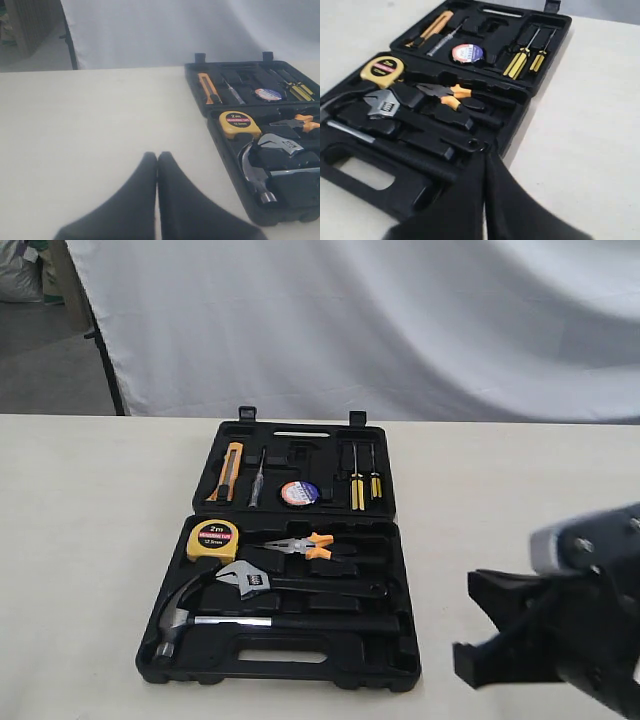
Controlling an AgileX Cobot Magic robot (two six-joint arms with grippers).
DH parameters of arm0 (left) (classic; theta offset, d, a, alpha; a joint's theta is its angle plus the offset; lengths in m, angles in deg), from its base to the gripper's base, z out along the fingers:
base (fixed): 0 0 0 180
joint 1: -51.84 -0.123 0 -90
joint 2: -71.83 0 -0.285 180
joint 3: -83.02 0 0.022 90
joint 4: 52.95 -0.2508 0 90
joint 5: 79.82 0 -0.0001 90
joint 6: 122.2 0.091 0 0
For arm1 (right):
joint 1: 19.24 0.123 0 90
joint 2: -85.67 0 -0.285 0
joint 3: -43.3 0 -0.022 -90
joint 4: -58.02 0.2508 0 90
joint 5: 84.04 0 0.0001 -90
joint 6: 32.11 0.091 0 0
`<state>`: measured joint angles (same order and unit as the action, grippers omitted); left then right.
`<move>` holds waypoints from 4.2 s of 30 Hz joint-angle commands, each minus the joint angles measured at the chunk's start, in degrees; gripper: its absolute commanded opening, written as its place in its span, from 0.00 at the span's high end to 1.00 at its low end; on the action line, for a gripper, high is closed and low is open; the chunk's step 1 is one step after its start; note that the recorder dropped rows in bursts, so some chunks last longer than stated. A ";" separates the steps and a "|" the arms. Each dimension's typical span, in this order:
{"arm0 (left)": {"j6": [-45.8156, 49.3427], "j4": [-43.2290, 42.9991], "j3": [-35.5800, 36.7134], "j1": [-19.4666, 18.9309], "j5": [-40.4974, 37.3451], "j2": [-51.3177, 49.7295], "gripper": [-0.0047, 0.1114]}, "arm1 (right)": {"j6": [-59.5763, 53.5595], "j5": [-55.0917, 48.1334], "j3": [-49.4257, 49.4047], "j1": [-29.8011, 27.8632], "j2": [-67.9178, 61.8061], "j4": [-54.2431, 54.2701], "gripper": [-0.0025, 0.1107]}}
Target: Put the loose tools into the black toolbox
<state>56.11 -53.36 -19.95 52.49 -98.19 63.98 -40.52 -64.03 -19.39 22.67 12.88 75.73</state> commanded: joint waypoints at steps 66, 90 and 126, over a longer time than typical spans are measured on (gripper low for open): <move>-0.06 0.04 0.19 0.40 0.05 0.06 0.96 | 7.10 -31.44 -14.53 -43.13 65.00 -5.82 0.98; -0.06 0.04 0.19 0.40 0.05 0.06 0.96 | 1.48 -31.44 -14.53 -34.81 65.00 -6.46 0.98; -0.06 0.04 0.19 0.40 0.05 0.06 0.96 | 1.48 -31.44 -14.53 -34.81 65.00 -6.46 0.98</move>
<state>56.11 -53.36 -19.95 52.49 -98.29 63.98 -38.49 -95.21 -33.71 -12.19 77.49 69.73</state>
